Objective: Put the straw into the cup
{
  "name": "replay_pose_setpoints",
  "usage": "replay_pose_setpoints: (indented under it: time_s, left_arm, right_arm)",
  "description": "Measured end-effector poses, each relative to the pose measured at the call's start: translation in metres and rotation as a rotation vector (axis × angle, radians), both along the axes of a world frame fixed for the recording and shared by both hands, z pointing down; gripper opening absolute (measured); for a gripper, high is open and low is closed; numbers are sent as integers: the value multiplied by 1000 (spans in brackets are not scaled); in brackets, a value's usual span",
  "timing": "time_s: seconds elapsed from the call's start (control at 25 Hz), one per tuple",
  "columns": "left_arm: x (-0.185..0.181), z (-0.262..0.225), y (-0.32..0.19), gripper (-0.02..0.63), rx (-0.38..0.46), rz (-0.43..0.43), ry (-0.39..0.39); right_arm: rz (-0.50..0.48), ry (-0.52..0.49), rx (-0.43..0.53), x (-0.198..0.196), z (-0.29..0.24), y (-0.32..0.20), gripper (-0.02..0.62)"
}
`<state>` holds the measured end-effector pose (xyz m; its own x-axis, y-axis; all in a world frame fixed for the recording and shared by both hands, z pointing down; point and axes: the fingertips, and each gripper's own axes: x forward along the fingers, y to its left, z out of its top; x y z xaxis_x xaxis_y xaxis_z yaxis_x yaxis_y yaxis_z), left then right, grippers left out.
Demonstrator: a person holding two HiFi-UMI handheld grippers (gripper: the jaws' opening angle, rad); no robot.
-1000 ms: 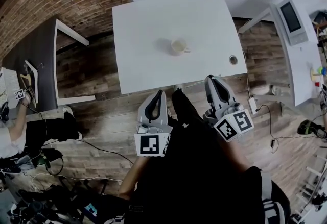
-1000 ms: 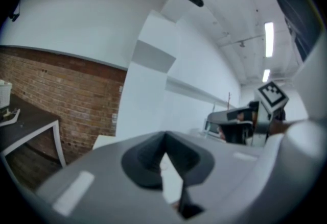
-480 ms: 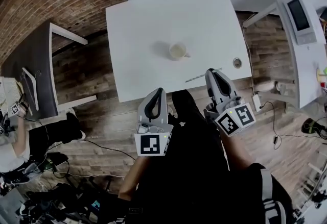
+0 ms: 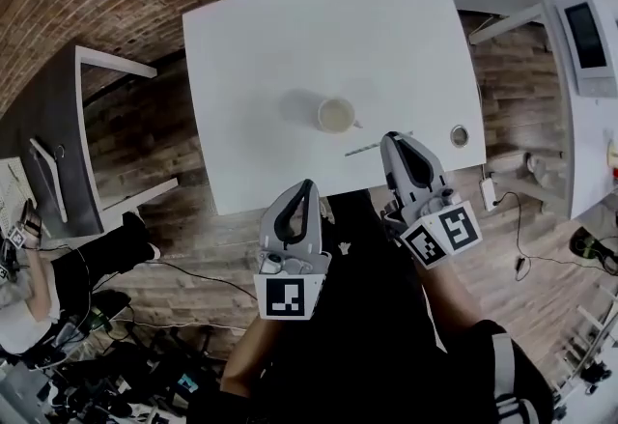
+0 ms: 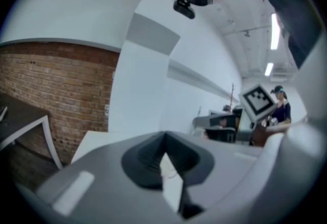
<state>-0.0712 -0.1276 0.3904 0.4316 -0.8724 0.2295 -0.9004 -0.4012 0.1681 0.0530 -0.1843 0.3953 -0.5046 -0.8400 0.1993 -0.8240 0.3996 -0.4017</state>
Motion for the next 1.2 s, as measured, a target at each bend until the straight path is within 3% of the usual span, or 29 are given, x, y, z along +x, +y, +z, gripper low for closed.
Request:
replay_pose_setpoints:
  time_s: [0.52, 1.2]
  left_arm:
    - [16, 46, -44, 5, -73, -1, -12]
    - [-10, 79, -78, 5, -151, -88, 17]
  right_arm:
    - [0, -33, -60, 0, 50, -52, 17]
    - [-25, 6, -163, -17, 120, -82, 17]
